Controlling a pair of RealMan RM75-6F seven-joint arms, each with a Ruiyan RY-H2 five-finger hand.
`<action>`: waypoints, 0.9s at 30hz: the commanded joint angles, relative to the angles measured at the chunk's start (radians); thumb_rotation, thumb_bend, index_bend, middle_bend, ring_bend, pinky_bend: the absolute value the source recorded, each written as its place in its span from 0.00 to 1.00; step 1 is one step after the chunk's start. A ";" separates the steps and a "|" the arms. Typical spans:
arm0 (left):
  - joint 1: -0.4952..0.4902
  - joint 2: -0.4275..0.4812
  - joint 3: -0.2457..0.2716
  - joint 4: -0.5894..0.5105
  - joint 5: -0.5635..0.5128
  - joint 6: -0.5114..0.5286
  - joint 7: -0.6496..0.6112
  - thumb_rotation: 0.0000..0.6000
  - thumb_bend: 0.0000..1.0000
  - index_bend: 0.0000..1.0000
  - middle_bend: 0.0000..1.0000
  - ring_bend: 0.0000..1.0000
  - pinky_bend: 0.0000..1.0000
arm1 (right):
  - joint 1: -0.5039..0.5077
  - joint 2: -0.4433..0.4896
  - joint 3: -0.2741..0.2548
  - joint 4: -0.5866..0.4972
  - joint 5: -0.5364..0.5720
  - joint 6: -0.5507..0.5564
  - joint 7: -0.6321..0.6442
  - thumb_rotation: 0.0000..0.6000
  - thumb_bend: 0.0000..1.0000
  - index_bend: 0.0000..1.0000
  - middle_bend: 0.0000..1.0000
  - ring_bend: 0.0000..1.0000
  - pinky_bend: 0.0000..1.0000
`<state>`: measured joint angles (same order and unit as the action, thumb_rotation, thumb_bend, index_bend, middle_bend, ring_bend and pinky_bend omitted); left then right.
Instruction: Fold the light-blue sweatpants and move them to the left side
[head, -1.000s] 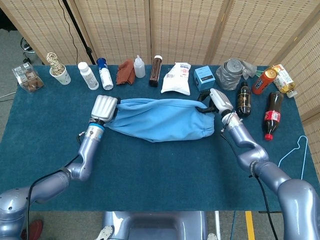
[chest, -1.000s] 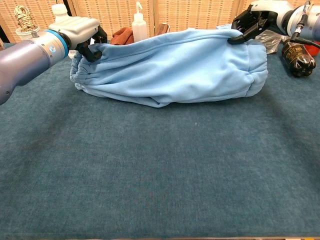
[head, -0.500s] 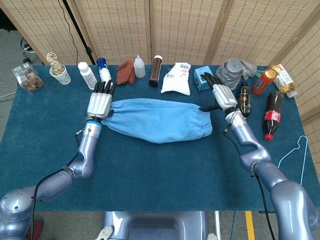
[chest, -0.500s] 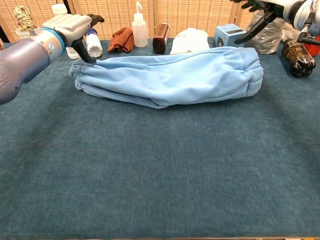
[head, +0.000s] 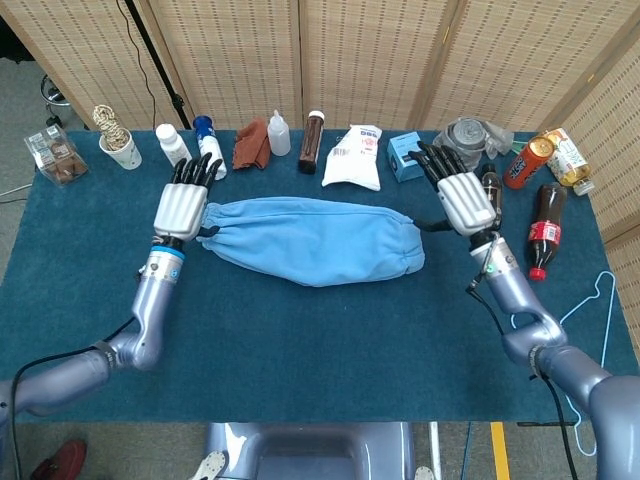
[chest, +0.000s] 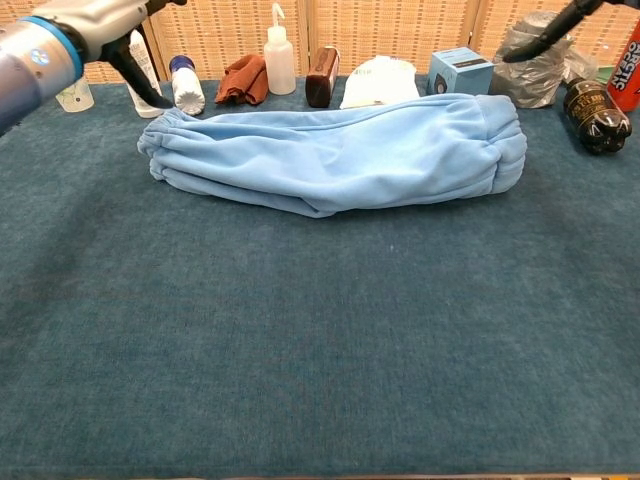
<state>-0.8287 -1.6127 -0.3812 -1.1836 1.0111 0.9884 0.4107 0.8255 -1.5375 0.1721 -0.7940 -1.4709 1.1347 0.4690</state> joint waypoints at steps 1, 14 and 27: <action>0.118 0.158 0.054 -0.222 0.012 0.068 -0.002 1.00 0.00 0.00 0.00 0.00 0.00 | -0.079 0.086 -0.062 -0.129 -0.048 0.071 -0.132 1.00 0.00 0.00 0.00 0.00 0.00; 0.343 0.430 0.187 -0.571 0.010 0.226 0.010 1.00 0.00 0.00 0.00 0.00 0.00 | -0.143 0.032 -0.174 -0.018 -0.220 0.229 -0.350 1.00 0.00 0.01 0.00 0.00 0.00; 0.475 0.458 0.241 -0.604 0.048 0.317 -0.153 1.00 0.00 0.00 0.00 0.00 0.00 | -0.064 -0.094 -0.219 0.134 -0.289 0.134 -0.333 1.00 0.00 0.07 0.00 0.00 0.04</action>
<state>-0.3596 -1.1562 -0.1445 -1.7891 1.0557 1.3003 0.2651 0.7487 -1.6172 -0.0424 -0.6751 -1.7538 1.2832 0.1283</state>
